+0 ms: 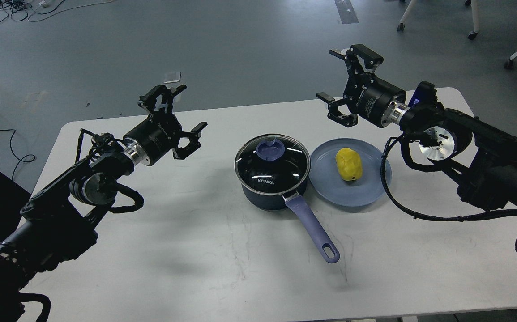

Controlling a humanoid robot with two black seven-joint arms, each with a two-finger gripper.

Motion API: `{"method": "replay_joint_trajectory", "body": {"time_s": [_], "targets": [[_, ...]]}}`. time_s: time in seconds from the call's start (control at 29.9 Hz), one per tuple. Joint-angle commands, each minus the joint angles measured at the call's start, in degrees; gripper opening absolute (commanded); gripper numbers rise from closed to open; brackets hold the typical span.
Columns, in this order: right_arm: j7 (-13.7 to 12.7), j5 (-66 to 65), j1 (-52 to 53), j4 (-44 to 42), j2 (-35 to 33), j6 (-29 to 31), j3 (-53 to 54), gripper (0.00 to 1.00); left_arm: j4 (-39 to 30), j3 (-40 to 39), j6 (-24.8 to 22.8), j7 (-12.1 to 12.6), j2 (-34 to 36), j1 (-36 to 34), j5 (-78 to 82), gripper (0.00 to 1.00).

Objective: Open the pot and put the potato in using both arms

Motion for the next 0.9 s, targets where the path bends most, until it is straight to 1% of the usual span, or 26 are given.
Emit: {"method": "replay_joint_trajectory", "body": {"time_s": [0.0, 0.07, 0.87], "targets": [[0.0, 0.0, 0.5, -0.2, 0.1, -1.2, -0.1, 1.00, 0.0, 0.1, -0.1, 0.2, -0.5, 0.0, 0.1, 0.98], [0.0, 0.0, 0.7, -0.2, 0.1, -2.0, -0.1, 1.00, 0.0, 0.1, -0.1, 0.2, -0.6, 0.0, 0.1, 0.98], [-0.3, -0.3, 1.2, 0.5, 0.5, -2.0, -0.2, 1.00, 0.1, 0.1, -0.8, 0.1, 0.2, 0.0, 0.1, 0.98]]}}
